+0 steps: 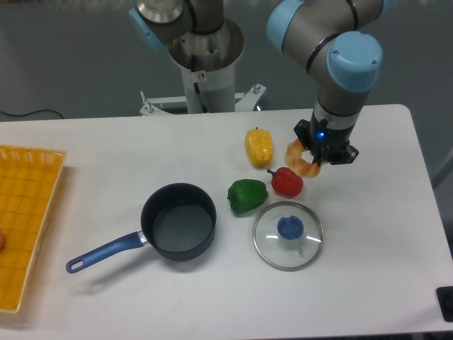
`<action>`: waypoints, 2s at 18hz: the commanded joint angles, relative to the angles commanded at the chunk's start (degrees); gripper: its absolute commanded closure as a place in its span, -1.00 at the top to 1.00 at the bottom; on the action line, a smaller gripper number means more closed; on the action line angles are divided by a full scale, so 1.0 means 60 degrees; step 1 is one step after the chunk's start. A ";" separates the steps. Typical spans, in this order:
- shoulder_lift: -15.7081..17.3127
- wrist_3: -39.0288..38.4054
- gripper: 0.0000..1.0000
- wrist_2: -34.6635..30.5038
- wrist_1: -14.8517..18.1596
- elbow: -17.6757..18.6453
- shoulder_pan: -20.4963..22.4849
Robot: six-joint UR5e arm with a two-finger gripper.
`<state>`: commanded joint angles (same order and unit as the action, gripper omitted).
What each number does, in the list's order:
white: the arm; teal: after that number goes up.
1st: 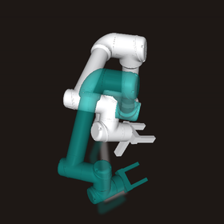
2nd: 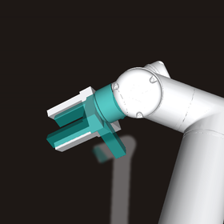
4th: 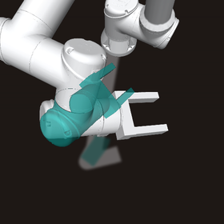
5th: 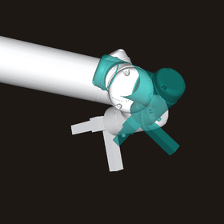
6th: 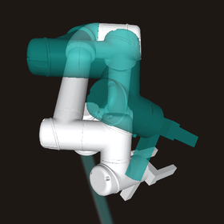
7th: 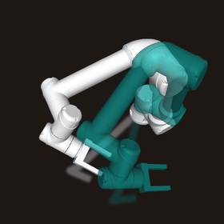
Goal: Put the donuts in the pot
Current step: 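Lift the held orange pastry up from beside the red pepper, then carry the pastry over the peppers toward the dark saucepan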
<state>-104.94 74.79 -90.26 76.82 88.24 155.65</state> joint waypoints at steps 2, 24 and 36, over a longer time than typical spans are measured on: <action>0.0000 0.0000 -0.76 0.0000 0.0000 0.0015 -0.0015; 0.0073 -0.1669 -0.74 0.0337 -0.0396 0.0542 -0.1244; -0.0015 -0.4070 -0.74 0.0308 -0.1669 0.1040 -0.2592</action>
<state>-105.03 50.37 -88.42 66.80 94.48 140.10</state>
